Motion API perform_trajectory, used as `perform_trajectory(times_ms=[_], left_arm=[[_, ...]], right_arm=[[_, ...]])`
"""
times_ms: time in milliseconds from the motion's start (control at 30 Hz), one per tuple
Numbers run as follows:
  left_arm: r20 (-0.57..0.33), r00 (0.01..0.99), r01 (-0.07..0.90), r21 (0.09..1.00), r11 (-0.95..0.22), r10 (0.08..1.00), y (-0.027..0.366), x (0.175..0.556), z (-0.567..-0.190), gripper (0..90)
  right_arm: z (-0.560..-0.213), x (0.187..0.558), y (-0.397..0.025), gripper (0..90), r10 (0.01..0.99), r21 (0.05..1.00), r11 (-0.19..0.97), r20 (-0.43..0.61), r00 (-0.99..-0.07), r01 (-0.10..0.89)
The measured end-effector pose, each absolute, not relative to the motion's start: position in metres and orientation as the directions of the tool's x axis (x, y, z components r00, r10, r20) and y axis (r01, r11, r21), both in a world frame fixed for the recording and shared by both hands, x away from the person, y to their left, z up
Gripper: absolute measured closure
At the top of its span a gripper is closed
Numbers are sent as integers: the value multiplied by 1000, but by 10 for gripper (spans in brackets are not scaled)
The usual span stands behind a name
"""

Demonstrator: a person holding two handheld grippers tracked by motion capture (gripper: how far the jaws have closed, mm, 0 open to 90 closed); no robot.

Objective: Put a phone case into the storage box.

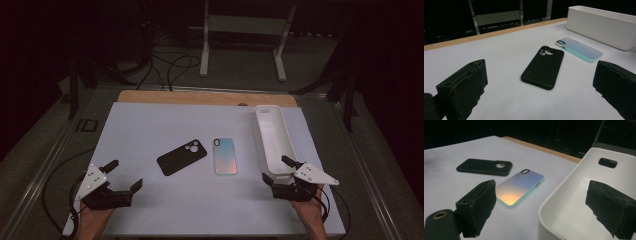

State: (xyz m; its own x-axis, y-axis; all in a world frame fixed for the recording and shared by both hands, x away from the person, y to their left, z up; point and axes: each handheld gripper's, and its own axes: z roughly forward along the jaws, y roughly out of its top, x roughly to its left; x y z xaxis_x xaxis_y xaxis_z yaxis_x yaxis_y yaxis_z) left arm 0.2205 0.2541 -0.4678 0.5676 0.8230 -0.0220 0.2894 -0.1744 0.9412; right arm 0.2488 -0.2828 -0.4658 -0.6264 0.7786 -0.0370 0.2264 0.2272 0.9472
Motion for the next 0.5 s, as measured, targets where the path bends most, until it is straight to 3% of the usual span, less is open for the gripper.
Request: perform_trajectory(times_ms=[500], left_arm=[[-22,556,294,940,-173,831,255,219,-469,0]], right_arm=[[-466,250,-282,91,794,944,222,-30,-607,244]])
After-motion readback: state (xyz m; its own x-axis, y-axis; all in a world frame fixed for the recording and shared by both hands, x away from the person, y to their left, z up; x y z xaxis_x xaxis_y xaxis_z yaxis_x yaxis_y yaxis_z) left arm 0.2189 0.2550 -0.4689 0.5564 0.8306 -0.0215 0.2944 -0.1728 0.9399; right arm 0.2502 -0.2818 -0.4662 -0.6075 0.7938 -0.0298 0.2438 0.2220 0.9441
